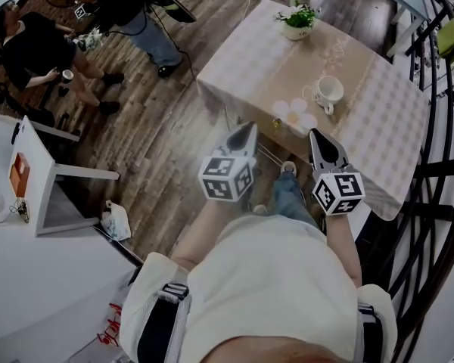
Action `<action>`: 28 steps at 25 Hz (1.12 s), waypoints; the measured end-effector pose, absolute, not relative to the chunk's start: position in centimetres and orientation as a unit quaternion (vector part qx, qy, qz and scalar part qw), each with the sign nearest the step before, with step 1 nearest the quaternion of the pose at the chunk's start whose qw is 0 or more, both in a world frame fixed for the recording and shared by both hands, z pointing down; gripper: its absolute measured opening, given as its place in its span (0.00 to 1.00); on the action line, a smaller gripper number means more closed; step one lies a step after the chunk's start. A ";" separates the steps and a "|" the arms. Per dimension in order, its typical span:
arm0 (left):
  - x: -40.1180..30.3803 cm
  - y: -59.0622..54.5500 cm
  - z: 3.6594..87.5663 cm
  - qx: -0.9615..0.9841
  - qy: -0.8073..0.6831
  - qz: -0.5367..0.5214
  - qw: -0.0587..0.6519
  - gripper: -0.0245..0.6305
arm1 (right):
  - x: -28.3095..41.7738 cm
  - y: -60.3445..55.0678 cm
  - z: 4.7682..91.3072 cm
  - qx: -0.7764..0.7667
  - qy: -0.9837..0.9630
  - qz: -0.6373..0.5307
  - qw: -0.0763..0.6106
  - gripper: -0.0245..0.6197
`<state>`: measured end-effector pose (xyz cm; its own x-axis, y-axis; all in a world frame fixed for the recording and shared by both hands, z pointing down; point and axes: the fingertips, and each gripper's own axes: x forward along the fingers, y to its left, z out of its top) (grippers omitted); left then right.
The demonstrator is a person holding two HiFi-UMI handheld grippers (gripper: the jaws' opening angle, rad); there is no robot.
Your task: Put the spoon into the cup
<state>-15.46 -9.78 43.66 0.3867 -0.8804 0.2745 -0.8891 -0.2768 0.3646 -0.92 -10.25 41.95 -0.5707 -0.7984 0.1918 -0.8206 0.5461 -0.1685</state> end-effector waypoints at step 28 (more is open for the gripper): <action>-8.0 -28.6 43.8 0.809 -0.535 0.010 0.243 0.04 | 6.5 -29.0 41.7 0.472 -0.874 0.110 0.049 0.04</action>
<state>-7.95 -28.57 43.80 0.4268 -0.8610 0.2766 -0.8710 -0.3090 0.3819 6.52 -28.98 41.67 -0.5504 -0.8130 0.1902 -0.8347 0.5310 -0.1461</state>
